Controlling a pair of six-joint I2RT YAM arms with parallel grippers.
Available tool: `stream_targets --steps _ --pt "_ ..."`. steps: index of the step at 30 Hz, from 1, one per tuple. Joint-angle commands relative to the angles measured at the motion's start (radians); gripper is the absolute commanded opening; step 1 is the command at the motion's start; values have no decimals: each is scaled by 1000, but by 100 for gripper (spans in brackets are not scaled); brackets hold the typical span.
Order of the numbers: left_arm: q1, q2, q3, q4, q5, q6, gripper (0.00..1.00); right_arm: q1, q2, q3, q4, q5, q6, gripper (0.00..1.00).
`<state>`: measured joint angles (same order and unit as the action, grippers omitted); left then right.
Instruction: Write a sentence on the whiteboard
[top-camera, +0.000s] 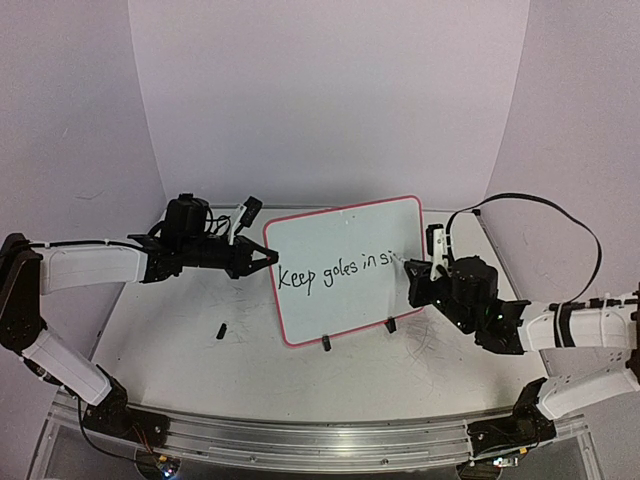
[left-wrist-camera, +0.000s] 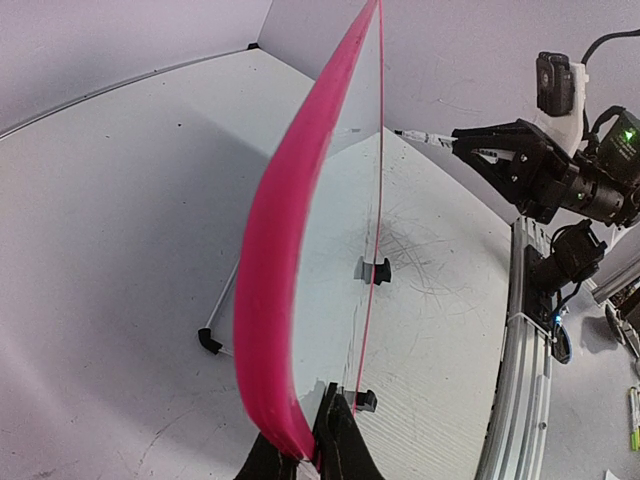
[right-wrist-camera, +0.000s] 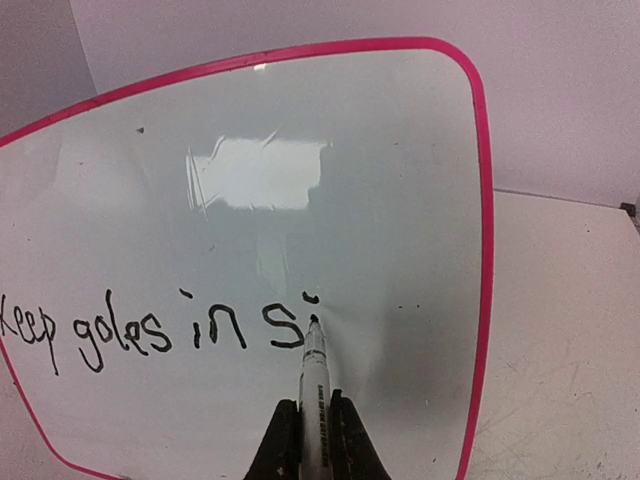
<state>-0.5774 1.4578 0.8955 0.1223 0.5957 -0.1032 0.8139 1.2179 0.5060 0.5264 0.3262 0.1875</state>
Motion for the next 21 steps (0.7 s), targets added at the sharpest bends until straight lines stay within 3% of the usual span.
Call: stream_targets --steps 1,21 --pt "12 -5 19 0 -173 102 0 -8 10 17 22 29 -1 0" --pt "12 -5 17 -1 -168 102 0 -26 72 32 76 80 -1 0"
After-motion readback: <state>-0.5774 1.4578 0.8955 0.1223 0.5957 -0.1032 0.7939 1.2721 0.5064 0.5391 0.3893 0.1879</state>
